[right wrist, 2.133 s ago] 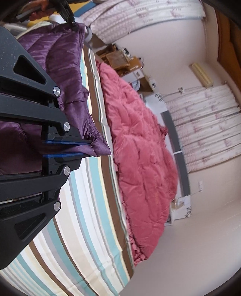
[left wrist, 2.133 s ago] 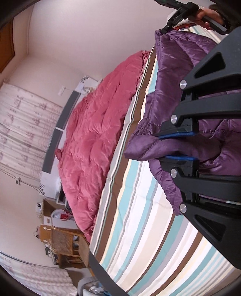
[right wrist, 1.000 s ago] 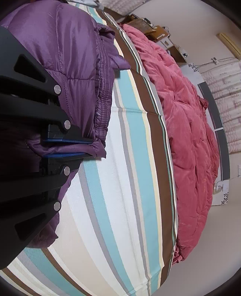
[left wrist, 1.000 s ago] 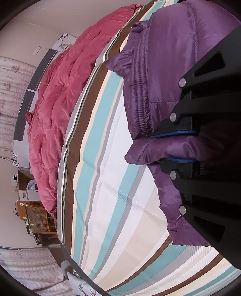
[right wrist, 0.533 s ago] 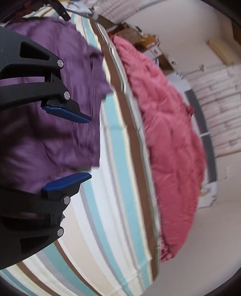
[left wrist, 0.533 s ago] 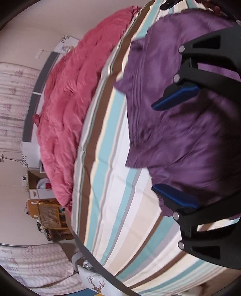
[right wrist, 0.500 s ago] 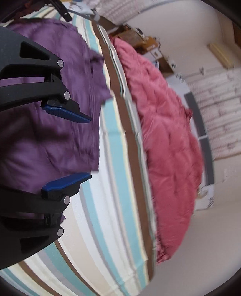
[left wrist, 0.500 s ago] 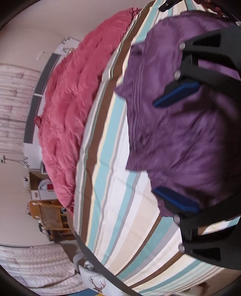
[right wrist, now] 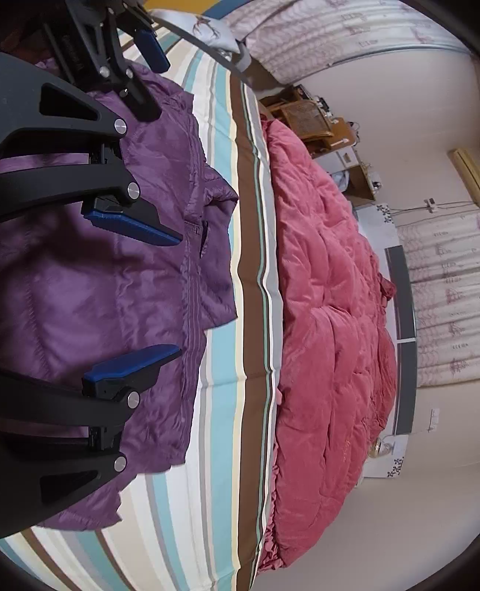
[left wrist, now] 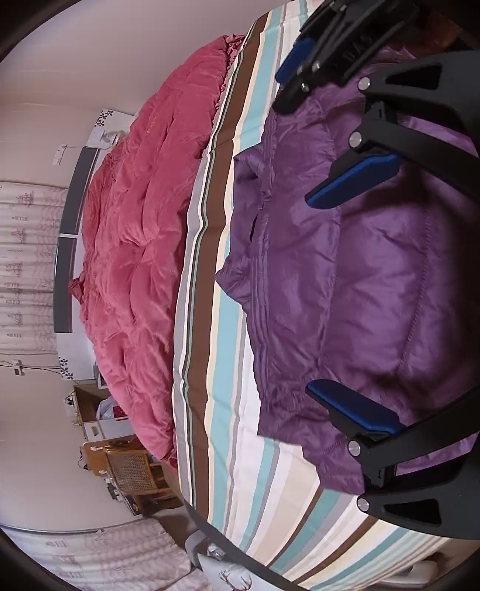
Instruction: Fold large clothes
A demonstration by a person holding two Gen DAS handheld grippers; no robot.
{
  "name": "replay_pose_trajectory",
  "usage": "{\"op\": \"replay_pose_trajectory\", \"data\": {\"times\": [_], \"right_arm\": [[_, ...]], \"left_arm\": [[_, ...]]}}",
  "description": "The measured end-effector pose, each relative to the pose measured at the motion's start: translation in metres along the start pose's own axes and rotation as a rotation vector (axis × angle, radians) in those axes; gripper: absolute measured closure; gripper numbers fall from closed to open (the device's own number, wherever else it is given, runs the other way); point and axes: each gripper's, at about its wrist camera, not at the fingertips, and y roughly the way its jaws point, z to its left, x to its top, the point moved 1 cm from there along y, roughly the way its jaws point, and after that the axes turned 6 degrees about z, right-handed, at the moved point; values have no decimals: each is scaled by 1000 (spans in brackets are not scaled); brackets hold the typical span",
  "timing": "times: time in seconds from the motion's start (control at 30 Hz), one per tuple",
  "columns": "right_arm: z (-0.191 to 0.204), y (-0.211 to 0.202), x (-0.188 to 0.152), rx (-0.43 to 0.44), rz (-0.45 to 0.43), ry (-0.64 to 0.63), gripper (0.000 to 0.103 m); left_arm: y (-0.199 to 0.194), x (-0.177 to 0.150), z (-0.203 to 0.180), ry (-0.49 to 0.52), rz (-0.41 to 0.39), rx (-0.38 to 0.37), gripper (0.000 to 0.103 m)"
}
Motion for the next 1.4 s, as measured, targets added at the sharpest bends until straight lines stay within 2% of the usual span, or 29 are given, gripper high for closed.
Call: {"op": "replay_pose_trajectory", "data": {"times": [0.2,0.27,0.47,0.57,0.67,0.77,0.9,1.03,1.17,1.2,1.27,1.4], "right_arm": [[0,33,-8,-20,58,3,48],[-2,46,-14,-17,77,16,48],[11,69,-21,-125,90,-36,48],[12,73,-21,-132,104,-43,48],[8,71,-19,-109,110,-34,47],[-3,51,-15,-13,85,9,47],[-30,16,-9,-55,-11,48,47],[-65,25,-7,-157,28,77,47],[-87,46,-19,-127,83,152,46],[-88,49,-21,-126,84,155,45],[-87,55,-23,-131,85,150,44],[-89,58,-24,-124,81,156,44]], "left_arm": [[39,3,-4,19,53,58,14],[53,-2,-4,1,82,48,13],[72,-13,-8,5,61,94,12],[76,-17,-8,7,73,104,12],[75,-17,-6,3,82,94,12],[67,-16,-2,2,112,71,12],[49,-9,11,-18,101,53,10],[44,3,32,-23,38,144,6],[62,10,59,-37,56,219,5],[68,9,63,-41,73,223,2],[84,4,74,-85,122,159,2],[96,-3,84,-134,119,100,2]]}}
